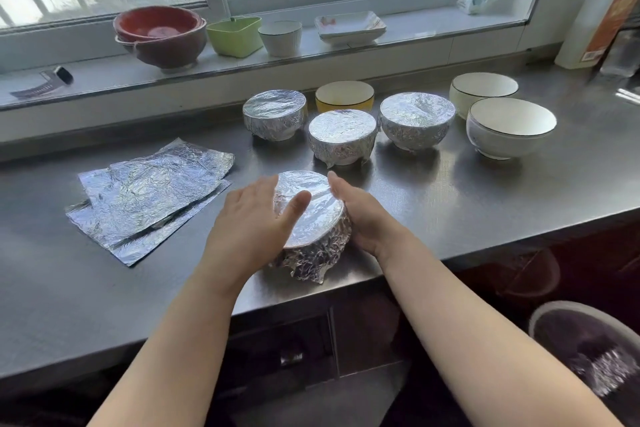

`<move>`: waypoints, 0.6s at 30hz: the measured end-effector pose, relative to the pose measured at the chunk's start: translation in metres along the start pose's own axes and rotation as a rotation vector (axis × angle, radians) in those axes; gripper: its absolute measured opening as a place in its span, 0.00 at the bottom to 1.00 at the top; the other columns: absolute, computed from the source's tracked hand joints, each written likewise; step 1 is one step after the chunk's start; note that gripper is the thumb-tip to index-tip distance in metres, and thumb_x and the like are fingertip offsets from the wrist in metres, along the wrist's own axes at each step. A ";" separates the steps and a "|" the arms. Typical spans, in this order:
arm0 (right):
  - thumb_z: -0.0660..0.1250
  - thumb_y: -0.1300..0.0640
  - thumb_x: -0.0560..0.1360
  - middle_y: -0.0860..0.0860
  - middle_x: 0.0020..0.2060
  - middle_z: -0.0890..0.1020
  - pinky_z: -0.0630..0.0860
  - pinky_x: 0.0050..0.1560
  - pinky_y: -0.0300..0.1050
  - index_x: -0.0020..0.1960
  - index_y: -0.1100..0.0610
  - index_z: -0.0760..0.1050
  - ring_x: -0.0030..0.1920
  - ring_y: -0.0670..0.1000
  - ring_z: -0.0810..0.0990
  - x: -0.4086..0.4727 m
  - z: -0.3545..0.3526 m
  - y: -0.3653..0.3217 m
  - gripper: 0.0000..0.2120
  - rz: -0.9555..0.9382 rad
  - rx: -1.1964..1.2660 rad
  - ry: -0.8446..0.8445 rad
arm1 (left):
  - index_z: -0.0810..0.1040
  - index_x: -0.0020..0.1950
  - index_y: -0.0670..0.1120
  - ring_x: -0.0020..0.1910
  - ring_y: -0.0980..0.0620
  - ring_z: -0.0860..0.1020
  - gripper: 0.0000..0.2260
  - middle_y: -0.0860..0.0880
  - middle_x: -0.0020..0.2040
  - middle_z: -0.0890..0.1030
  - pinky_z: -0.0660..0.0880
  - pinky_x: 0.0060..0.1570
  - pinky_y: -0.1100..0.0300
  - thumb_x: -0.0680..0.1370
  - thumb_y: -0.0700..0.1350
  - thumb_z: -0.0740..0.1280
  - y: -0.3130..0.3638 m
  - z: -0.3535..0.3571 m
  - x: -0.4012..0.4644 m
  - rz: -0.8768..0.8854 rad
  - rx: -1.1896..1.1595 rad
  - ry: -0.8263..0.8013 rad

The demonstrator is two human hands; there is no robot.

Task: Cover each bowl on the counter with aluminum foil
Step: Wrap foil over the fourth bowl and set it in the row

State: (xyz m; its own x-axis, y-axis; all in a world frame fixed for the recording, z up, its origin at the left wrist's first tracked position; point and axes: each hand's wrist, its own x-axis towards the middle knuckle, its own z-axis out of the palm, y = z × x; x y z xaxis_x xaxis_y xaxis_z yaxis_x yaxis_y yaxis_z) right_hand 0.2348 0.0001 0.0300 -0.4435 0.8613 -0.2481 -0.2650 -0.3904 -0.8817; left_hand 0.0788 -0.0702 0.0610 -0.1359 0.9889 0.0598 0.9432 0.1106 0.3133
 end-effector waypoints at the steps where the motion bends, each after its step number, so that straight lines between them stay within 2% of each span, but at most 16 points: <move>1: 0.57 0.48 0.83 0.62 0.57 0.82 0.74 0.65 0.56 0.62 0.65 0.76 0.59 0.60 0.81 0.002 -0.001 -0.002 0.21 -0.011 -0.022 0.023 | 0.55 0.80 0.51 0.77 0.46 0.54 0.43 0.49 0.78 0.60 0.52 0.74 0.50 0.71 0.74 0.41 -0.001 -0.001 -0.001 -0.004 -0.008 0.014; 3: 0.59 0.48 0.82 0.62 0.59 0.81 0.73 0.66 0.56 0.64 0.65 0.74 0.61 0.59 0.80 0.003 -0.003 -0.006 0.22 -0.024 -0.080 0.084 | 0.57 0.79 0.50 0.76 0.46 0.56 0.42 0.48 0.77 0.62 0.53 0.73 0.49 0.73 0.74 0.41 -0.004 -0.001 -0.004 0.004 -0.011 0.044; 5: 0.59 0.49 0.82 0.64 0.68 0.74 0.67 0.71 0.58 0.71 0.66 0.67 0.67 0.61 0.74 0.000 -0.006 -0.011 0.25 -0.046 -0.112 0.183 | 0.57 0.79 0.50 0.76 0.46 0.57 0.45 0.47 0.77 0.63 0.53 0.74 0.49 0.71 0.76 0.38 -0.009 0.002 -0.004 0.028 -0.025 0.070; 7: 0.58 0.55 0.83 0.67 0.71 0.67 0.60 0.74 0.62 0.73 0.69 0.61 0.71 0.67 0.65 -0.007 -0.010 -0.018 0.24 -0.099 -0.124 0.311 | 0.57 0.79 0.50 0.77 0.47 0.56 0.48 0.47 0.78 0.61 0.52 0.75 0.48 0.68 0.77 0.34 -0.014 0.004 -0.003 0.058 -0.049 0.102; 8: 0.57 0.58 0.83 0.67 0.70 0.69 0.61 0.74 0.61 0.73 0.70 0.60 0.71 0.67 0.65 -0.013 -0.011 -0.022 0.23 -0.152 -0.134 0.352 | 0.57 0.79 0.50 0.78 0.48 0.55 0.48 0.47 0.78 0.60 0.51 0.76 0.48 0.69 0.77 0.34 -0.015 0.004 -0.002 0.086 -0.048 0.129; 10: 0.56 0.62 0.82 0.58 0.69 0.73 0.65 0.73 0.52 0.75 0.65 0.62 0.70 0.56 0.71 -0.023 -0.011 -0.026 0.21 -0.259 -0.176 0.387 | 0.58 0.79 0.51 0.78 0.49 0.53 0.42 0.48 0.79 0.59 0.50 0.77 0.49 0.73 0.73 0.36 -0.015 0.003 0.002 0.159 -0.022 0.178; 12: 0.54 0.65 0.82 0.52 0.70 0.72 0.65 0.73 0.46 0.75 0.60 0.63 0.70 0.48 0.71 -0.036 -0.001 -0.027 0.22 -0.344 -0.228 0.378 | 0.58 0.79 0.52 0.78 0.50 0.52 0.38 0.50 0.79 0.59 0.49 0.76 0.50 0.75 0.71 0.38 -0.013 0.001 0.007 0.221 0.007 0.179; 15: 0.53 0.67 0.81 0.49 0.72 0.70 0.62 0.74 0.42 0.76 0.58 0.62 0.71 0.43 0.68 -0.049 0.015 -0.020 0.24 -0.393 -0.309 0.314 | 0.56 0.79 0.53 0.79 0.51 0.50 0.40 0.51 0.80 0.56 0.47 0.76 0.52 0.73 0.71 0.38 -0.011 0.001 0.014 0.249 0.029 0.099; 18: 0.53 0.65 0.82 0.48 0.74 0.66 0.59 0.75 0.40 0.77 0.56 0.60 0.73 0.42 0.63 -0.052 0.026 -0.009 0.24 -0.401 -0.430 0.274 | 0.55 0.80 0.53 0.78 0.51 0.53 0.41 0.50 0.80 0.55 0.50 0.75 0.52 0.72 0.72 0.37 -0.012 0.008 0.017 0.237 0.019 0.039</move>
State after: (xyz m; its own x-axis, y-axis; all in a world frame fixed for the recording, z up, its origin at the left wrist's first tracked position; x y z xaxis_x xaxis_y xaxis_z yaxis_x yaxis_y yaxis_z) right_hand 0.2381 -0.0497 0.0617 -0.1322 0.9871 0.0905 0.0272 0.0949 -0.9951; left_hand 0.0673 -0.0538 0.0502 0.0787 0.9829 0.1664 0.9557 -0.1219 0.2679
